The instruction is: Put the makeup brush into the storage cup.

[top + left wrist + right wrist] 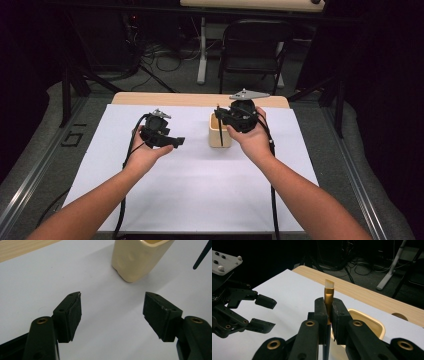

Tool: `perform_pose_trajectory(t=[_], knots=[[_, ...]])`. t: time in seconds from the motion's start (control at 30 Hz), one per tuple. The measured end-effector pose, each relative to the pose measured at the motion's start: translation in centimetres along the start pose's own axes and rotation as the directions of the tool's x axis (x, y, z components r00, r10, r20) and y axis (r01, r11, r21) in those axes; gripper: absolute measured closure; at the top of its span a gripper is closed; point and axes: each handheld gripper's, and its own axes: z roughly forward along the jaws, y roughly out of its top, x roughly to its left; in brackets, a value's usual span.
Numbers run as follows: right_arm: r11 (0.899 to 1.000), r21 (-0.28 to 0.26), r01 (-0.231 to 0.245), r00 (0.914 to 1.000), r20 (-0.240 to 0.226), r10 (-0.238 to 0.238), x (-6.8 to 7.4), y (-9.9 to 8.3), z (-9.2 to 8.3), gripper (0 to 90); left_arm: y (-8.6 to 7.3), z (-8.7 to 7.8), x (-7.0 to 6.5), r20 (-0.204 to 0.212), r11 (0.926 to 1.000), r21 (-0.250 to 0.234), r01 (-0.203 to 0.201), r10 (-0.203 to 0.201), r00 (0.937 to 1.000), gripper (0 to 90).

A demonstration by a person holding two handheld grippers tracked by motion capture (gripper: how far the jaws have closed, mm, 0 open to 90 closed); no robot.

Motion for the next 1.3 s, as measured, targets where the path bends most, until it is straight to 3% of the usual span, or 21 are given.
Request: perform_pose_trajectory(t=[0.37, 0.63, 1.3], knots=[[1.0, -0.019, 0.017, 0.9996, 0.023, -0.016, -0.3, 0.6, -0.3, 84.0, -0.2, -0.4, 0.7, -0.007, 1.0, -0.004, 0.003, -0.003, 1.0, 31.8], [0.999, -0.039, 0.001, 0.9989, 0.046, 0.001, -1.0, 1.4, -0.5, 84.0, -0.3, -0.6, 1.0, -0.006, 0.9998, -0.01, 0.017, -0.017, 0.9998, 32.1], [0.997, -0.079, -0.026, 0.9924, 0.118, 0.035, -2.8, 3.3, 1.4, 84.0, -0.4, -0.5, 1.5, -0.007, 0.9996, -0.01, 0.028, -0.028, 0.9996, 32.3]])
